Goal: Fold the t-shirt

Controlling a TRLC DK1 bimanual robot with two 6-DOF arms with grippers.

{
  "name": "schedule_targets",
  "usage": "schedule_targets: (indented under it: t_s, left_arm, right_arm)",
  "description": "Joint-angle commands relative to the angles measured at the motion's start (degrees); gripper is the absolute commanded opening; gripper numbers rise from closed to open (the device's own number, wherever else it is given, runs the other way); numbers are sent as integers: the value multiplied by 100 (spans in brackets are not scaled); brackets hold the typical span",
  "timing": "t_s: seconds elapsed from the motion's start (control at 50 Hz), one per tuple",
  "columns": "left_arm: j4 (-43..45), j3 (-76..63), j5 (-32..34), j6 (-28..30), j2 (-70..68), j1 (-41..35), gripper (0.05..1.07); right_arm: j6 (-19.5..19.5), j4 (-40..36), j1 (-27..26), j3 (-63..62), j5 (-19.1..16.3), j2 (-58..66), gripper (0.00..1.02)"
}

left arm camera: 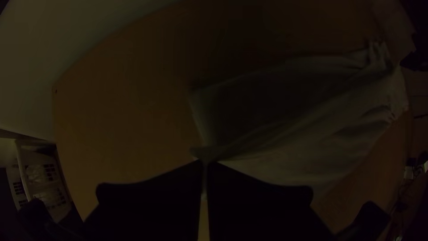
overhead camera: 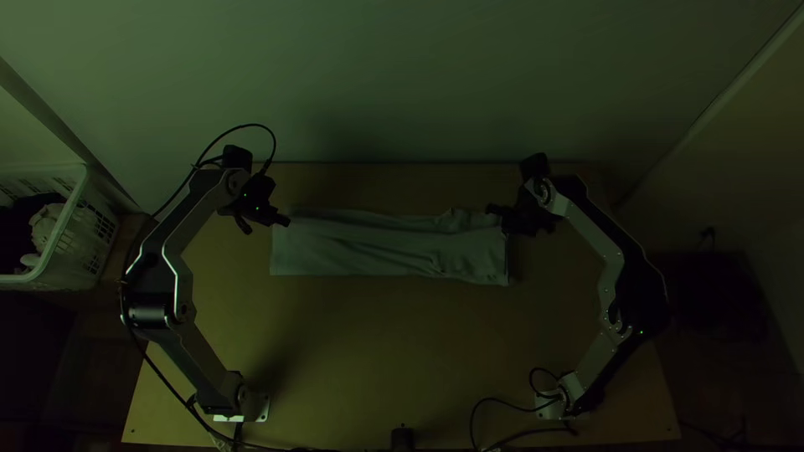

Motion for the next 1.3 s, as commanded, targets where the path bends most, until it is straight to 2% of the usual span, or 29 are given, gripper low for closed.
schedule_targets:
  t_s: [0.0,0.16,0.18,0.2,0.22,0.24,0.26,0.3,0.36,0.46,0.5,0.56,0.62,0.78,0.9,1.18,1.28]
  left_arm:
    - [3,311,8,-136,237,76,8]
    - [3,549,8,-303,510,41,9]
    - [3,566,8,-338,527,32,10]
    - [3,584,8,-382,554,24,16]
    - [3,610,8,-444,580,15,25]
    - [3,628,-1,-505,606,15,40]
    - [3,637,8,-541,633,6,59]
    - [3,645,8,-611,650,6,103]
    - [108,663,26,-708,668,15,103]
    - [205,663,333,-848,633,120,103]
    - [223,663,456,-910,606,182,103]
    - [231,663,615,-989,571,287,103]
    - [223,628,773,-1042,527,393,103]
    - [188,487,1511,-1226,457,788,103]
    - [188,259,2135,-1261,422,1078,103]
    - [188,-269,3498,-1288,431,1658,103]
    - [188,-409,3761,-1217,519,1773,103]
  right_arm:
    - [-124,24,-118,298,70,313,3]
    - [-142,24,-206,544,70,638,3]
    - [-142,33,-206,562,79,673,3]
    - [-159,59,-215,588,105,700,3]
    - [-186,112,-206,597,175,726,3]
    - [-239,165,-206,615,263,743,3]
    - [-282,200,-206,632,369,761,8]
    - [-405,244,-188,658,536,761,20]
    - [-616,314,-171,694,650,770,42]
    - [-669,332,-162,746,659,743,77]
    - [-696,340,-180,782,650,735,83]
    - [-739,437,-206,764,659,664,87]
    - [-731,525,-232,764,923,585,87]
    - [-678,516,-390,720,931,295,88]
    - [-678,499,-505,685,923,-30,99]
    - [-660,490,-637,579,773,-926,98]
    - [-616,490,-654,544,747,-1190,98]
